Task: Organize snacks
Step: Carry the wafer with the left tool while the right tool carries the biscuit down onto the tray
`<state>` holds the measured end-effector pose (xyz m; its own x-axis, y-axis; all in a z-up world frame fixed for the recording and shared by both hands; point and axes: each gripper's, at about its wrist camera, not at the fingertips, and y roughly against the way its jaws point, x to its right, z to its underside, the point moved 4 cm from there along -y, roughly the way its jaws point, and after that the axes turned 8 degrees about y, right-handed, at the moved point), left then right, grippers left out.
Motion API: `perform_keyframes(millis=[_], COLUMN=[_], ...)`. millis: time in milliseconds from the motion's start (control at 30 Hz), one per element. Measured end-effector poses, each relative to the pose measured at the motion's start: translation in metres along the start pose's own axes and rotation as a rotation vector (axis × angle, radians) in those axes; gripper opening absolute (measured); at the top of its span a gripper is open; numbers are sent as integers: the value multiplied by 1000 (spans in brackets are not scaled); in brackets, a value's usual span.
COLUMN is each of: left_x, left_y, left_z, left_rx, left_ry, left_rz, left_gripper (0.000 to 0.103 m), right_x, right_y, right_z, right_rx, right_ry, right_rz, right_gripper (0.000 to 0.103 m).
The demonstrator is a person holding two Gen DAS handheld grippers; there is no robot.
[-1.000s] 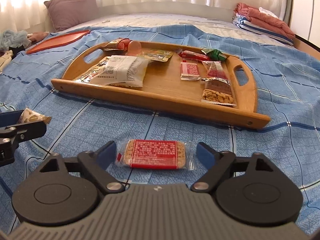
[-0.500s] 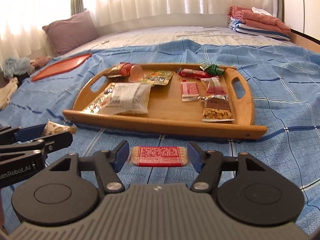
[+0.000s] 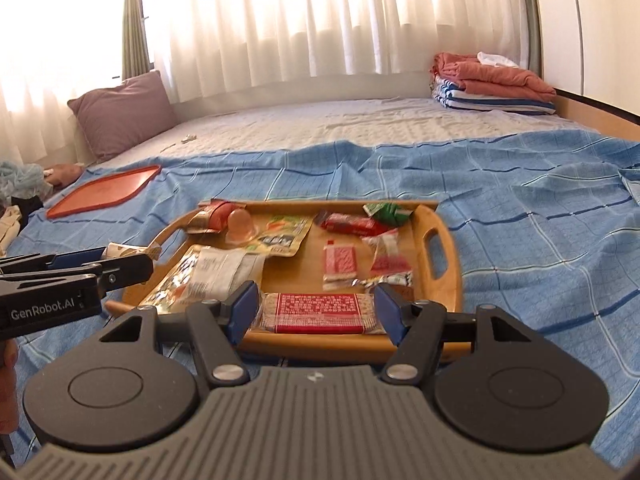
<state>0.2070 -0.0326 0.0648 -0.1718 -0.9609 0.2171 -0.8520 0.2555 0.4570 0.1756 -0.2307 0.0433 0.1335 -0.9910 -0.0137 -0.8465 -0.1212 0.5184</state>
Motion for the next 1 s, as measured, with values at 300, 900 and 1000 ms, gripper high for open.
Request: perform_keyframes(millis=[300,900,1000], left_x=[8,52,56], left_y=[-35,-111,-117], left_z=[-9,30,33], left_rx=[-82,-249,-258], left_ry=[60,75,66], left_rz=[71,127,129], left_gripper=[50,50,50], right_x=[28,40,29], right_y=[-16,-99,-112], right_z=[-25,-41,-41], right_rx=[9,-258,-292], right_ry=[-46,-203,-173], right_rz=[9,-109,-127], right_gripper=[67,68,68])
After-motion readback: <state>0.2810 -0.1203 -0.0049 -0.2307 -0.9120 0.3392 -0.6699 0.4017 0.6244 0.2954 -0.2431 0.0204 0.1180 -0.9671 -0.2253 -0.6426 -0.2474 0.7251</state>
